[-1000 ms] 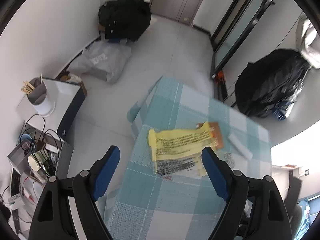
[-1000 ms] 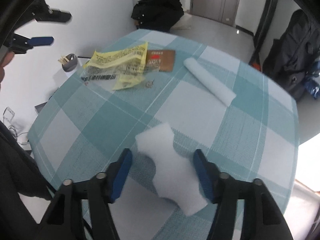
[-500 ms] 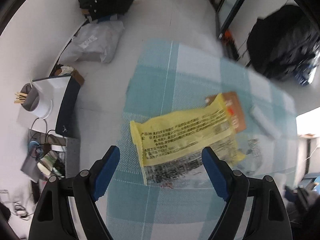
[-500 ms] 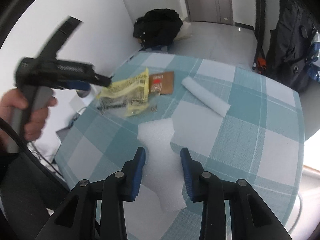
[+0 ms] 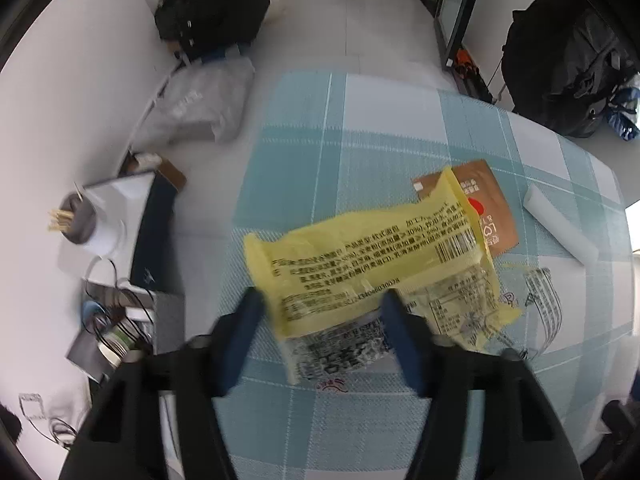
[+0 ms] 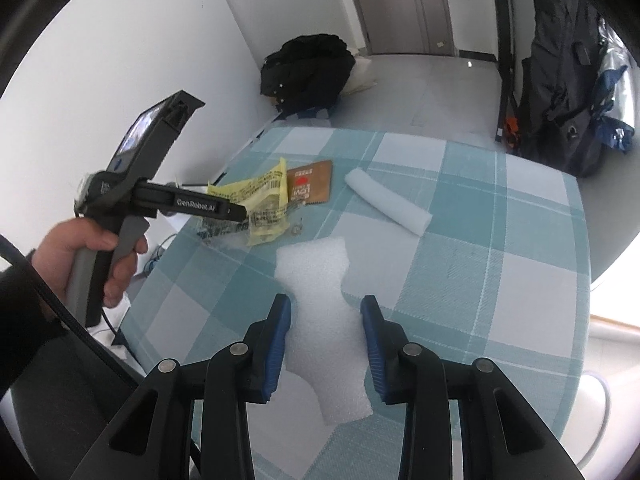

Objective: Collect trash
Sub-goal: 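Grasp the yellow printed wrapper with the left gripper while the right holds the foam, then carry the yellow wrapper and white foam piece over the white trash bin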

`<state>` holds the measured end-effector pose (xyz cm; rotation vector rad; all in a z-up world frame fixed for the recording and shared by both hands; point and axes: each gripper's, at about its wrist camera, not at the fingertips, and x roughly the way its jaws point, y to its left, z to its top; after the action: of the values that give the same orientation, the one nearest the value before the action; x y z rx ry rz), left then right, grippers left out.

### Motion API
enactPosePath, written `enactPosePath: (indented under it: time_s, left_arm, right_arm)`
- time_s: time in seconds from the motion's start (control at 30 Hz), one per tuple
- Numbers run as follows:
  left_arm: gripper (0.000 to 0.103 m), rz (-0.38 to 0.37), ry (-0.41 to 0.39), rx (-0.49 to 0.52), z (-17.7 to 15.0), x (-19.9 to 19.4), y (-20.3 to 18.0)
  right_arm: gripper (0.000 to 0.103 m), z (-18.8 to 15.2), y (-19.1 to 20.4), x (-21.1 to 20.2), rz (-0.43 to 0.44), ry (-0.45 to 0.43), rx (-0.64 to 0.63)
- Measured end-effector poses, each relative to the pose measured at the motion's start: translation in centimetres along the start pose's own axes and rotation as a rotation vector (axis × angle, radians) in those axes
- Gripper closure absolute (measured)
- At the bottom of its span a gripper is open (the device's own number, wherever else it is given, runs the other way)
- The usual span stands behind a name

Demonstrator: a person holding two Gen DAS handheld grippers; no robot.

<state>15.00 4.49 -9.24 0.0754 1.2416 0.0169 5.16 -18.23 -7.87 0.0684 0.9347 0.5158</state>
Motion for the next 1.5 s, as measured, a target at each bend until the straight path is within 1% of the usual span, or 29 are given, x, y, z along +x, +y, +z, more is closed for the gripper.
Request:
enactPosePath:
  time_s: [0.03, 0.07, 0.1, 0.13, 0.17, 0.23, 0.3, 0.37, 0.43, 0.6, 0.73, 1.03, 1.27, 1.5]
  left_arm:
    - [0.075, 0.015, -0.014, -0.001, 0.0, -0.1, 0.1]
    - [0.081, 0.032, -0.017, -0.014, 0.0, -0.2, 0.4]
    - [0.084, 0.028, -0.017, -0.024, 0.0, 0.0, 0.6]
    - [0.086, 0.018, -0.017, -0.036, -0.1, 0.0, 0.8]
    - [0.088, 0.024, -0.025, -0.034, -0.3, -0.1, 0.9]
    - [0.09, 0.054, -0.035, -0.009, -0.6, -0.1, 0.7]
    - [0.092, 0.063, -0.036, -0.002, -0.9, -0.1, 0.8]
    - [0.094, 0.072, -0.03, -0.021, -1.1, -0.2, 1.5]
    - [0.097, 0.055, -0.027, -0.047, -1.4, -0.5, 2.1]
    - [0.098, 0.045, -0.081, -0.077, -2.2, -2.7, 3.1]
    - [0.099, 0.026, -0.14, -0.098, -3.1, -4.5, 2.8]
    - [0.1, -0.011, -0.217, -0.049, -4.7, -6.9, 1.3]
    - [0.101, -0.032, -0.282, 0.018, -5.3, -9.5, -0.6]
    - [0.101, -0.067, -0.322, 0.047, -5.9, -11.4, -1.8]
  right_arm:
    - [0.068, 0.0, -0.1, -0.2, 0.002, -0.002, 0.001]
    - [0.068, 0.0, -0.1, -0.2, 0.003, -0.004, 0.004]
    - [0.068, 0.0, -0.1, -0.2, 0.005, -0.004, 0.005]
    - [0.068, 0.0, -0.1, -0.2, 0.008, -0.006, 0.008]
    - [0.068, 0.0, 0.0, -0.3, 0.009, -0.008, 0.01]
    - [0.068, -0.1, -0.1, -0.5, 0.012, -0.012, 0.012]
    - [0.068, -0.2, 0.0, -0.8, 0.008, -0.014, 0.009]
    - [0.068, -0.3, 0.0, -0.9, 0.007, -0.016, 0.009]
    - [0.068, -0.5, -0.1, -1.1, 0.003, -0.019, 0.015]
    - [0.068, -0.6, -0.5, -1.9, 0.009, -0.037, 0.042]
    - [0.068, -0.7, -0.7, -2.5, 0.023, -0.054, 0.063]
    - [0.068, -1.6, -0.5, -4.4, 0.014, -0.094, 0.072]
    - [0.068, -1.9, -0.2, -6.9, -0.003, -0.157, 0.047]
    - [0.068, -1.9, -0.3, -8.7, -0.016, -0.192, 0.056]
